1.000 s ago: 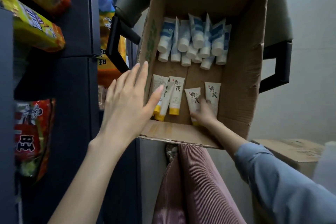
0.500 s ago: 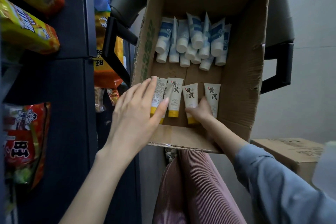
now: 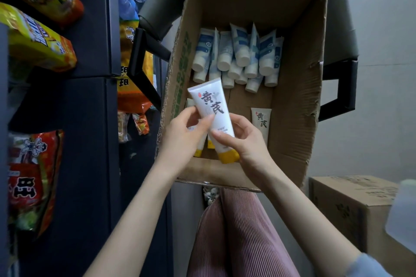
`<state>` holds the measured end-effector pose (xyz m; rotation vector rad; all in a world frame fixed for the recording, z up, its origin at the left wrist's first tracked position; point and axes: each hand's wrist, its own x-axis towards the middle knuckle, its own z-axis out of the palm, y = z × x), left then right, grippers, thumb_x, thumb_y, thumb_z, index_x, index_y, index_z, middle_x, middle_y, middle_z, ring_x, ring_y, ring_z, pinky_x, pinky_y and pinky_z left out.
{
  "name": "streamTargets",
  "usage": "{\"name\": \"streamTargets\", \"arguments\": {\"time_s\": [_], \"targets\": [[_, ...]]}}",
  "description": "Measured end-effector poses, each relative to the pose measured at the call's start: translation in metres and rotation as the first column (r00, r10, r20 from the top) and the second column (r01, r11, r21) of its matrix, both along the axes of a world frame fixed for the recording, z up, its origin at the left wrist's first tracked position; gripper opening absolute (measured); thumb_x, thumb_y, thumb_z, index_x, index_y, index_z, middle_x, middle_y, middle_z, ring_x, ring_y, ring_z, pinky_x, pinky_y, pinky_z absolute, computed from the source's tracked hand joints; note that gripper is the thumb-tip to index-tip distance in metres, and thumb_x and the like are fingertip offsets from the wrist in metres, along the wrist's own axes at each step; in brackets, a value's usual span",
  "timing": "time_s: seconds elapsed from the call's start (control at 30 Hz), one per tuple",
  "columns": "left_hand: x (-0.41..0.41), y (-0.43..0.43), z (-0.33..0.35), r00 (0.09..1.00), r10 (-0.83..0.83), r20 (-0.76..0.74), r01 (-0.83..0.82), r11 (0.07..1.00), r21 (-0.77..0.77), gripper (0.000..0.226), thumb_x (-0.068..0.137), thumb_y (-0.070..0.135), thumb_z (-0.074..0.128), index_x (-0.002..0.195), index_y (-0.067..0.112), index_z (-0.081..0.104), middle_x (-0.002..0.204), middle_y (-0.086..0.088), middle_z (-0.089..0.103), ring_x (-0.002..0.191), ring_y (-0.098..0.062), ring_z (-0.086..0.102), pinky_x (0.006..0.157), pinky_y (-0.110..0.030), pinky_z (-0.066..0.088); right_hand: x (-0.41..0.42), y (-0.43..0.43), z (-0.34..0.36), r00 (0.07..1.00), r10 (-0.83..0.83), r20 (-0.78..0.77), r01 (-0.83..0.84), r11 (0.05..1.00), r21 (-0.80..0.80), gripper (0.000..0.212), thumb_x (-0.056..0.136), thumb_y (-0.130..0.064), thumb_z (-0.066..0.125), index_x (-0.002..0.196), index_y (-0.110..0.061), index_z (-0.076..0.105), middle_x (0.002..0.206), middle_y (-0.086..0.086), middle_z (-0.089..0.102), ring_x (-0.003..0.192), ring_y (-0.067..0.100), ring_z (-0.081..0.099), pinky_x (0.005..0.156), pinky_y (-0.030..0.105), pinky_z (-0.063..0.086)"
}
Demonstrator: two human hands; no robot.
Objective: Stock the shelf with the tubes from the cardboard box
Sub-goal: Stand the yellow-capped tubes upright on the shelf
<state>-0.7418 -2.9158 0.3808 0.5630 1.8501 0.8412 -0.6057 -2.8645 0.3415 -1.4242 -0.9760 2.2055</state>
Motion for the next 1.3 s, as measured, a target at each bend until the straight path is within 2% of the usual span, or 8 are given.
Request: {"name": "streamTargets", "arguments": {"time_s": [0.1, 0.37, 0.57, 0.7, 0.8, 0.9, 1.2, 1.3], "targets": [[-0.002, 0.001, -0.002, 0.937, 0.213, 0.278, -0.231, 0.972, 0.033, 0.028, 0.081, 0.03, 0.067, 0.106, 0.017, 0.065, 0.107, -0.004, 0.071, 0.105, -0.02, 0.066, 0.095, -0.048, 0.05, -0.009, -0.005, 0.008, 1.0, 0.013, -0.026, -0.012, 1.0, 0.026, 0.052, 0.064, -0.016, 0.082, 0.11, -0.015, 0.06, 0.107, 0.01, 0.07, 0.093, 0.016, 0.068, 0.07, 0.023, 0.054], [-0.012, -0.005, -0.013, 0.911, 0.186, 0.367, -0.208, 0.978, 0.02, 0.044, 0.064, 0.037, 0.077, 0.103, 0.019, 0.068, 0.106, -0.003, 0.073, 0.106, -0.021, 0.066, 0.097, -0.047, 0.049, -0.016, -0.012, 0.012, 1.0, -0.024, -0.017, 0.024, 0.999, 0.036, 0.054, 0.067, -0.01, 0.08, 0.114, -0.01, 0.052, 0.111, 0.013, 0.067, 0.096, 0.02, 0.066, 0.078, 0.032, 0.057], [-0.018, -0.005, -0.014, 0.893, 0.218, 0.393, -0.248, 0.968, 0.025, 0.043, 0.064, 0.034, 0.075, 0.103, 0.017, 0.068, 0.102, 0.0, 0.074, 0.102, -0.019, 0.068, 0.085, -0.036, 0.054, -0.011, -0.009, 0.003, 1.0, 0.01, -0.026, -0.008, 0.996, 0.094, 0.045, 0.074, -0.032, 0.076, 0.113, -0.019, 0.058, 0.116, 0.003, 0.065, 0.108, 0.016, 0.063, 0.085, 0.034, 0.055], [-0.027, -0.008, -0.009, 0.817, 0.284, 0.502, -0.345, 0.938, 0.031, 0.027, 0.073, 0.022, 0.066, 0.099, 0.015, 0.065, 0.085, 0.008, 0.075, 0.082, -0.005, 0.071, 0.061, -0.019, 0.055, 0.004, 0.001, -0.031, 0.967, -0.086, 0.24, 0.042, 0.982, 0.185, 0.046, 0.081, -0.045, 0.063, 0.12, -0.021, 0.059, 0.122, -0.006, 0.06, 0.12, 0.011, 0.053, 0.105, 0.038, 0.043], [-0.034, -0.012, -0.006, 0.806, 0.286, 0.518, -0.349, 0.937, 0.026, 0.032, 0.072, 0.025, 0.066, 0.102, 0.014, 0.065, 0.087, 0.007, 0.075, 0.081, -0.005, 0.071, 0.063, -0.022, 0.057, 0.025, 0.011, -0.066, 0.881, -0.075, 0.467, -0.021, 0.98, 0.198, 0.058, 0.09, -0.037, 0.06, 0.14, -0.017, 0.04, 0.146, 0.002, 0.041, 0.137, 0.016, 0.035, 0.114, 0.034, 0.029], [-0.037, -0.017, -0.008, 0.819, 0.27, 0.506, -0.324, 0.946, 0.021, 0.036, 0.07, 0.027, 0.068, 0.104, 0.014, 0.066, 0.095, 0.004, 0.075, 0.087, -0.009, 0.071, 0.064, -0.024, 0.056, 0.039, 0.02, -0.095, 0.782, 0.005, 0.624, -0.122, 0.982, 0.145, 0.074, 0.088, -0.04, 0.062, 0.148, -0.017, 0.025, 0.153, 0.004, 0.028, 0.14, 0.02, 0.028, 0.116, 0.036, 0.024], [-0.029, -0.018, -0.009, 0.812, 0.259, 0.523, -0.316, 0.949, 0.02, 0.035, 0.068, 0.027, 0.07, 0.101, 0.016, 0.068, 0.098, 0.003, 0.074, 0.092, -0.011, 0.07, 0.065, -0.024, 0.056, 0.041, 0.027, -0.129, 0.612, 0.092, 0.785, -0.296, 0.948, 0.119, 0.077, 0.082, -0.001, 0.067, 0.146, -0.005, 0.026, 0.149, 0.016, 0.027, 0.137, 0.03, 0.031, 0.115, 0.038, 0.025], [-0.03, -0.017, -0.008, 0.785, 0.275, 0.554, -0.344, 0.939, 0.022, 0.031, 0.069, 0.025, 0.069, 0.099, 0.016, 0.068, 0.095, 0.002, 0.074, 0.088, -0.01, 0.07, 0.063, -0.024, 0.056, 0.038, 0.026, -0.135, 0.583, 0.104, 0.806, -0.299, 0.95, 0.094, 0.071, 0.078, 0.005, 0.066, 0.141, -0.003, 0.034, 0.14, 0.021, 0.034, 0.13, 0.036, 0.038, 0.108, 0.041, 0.034]]}}
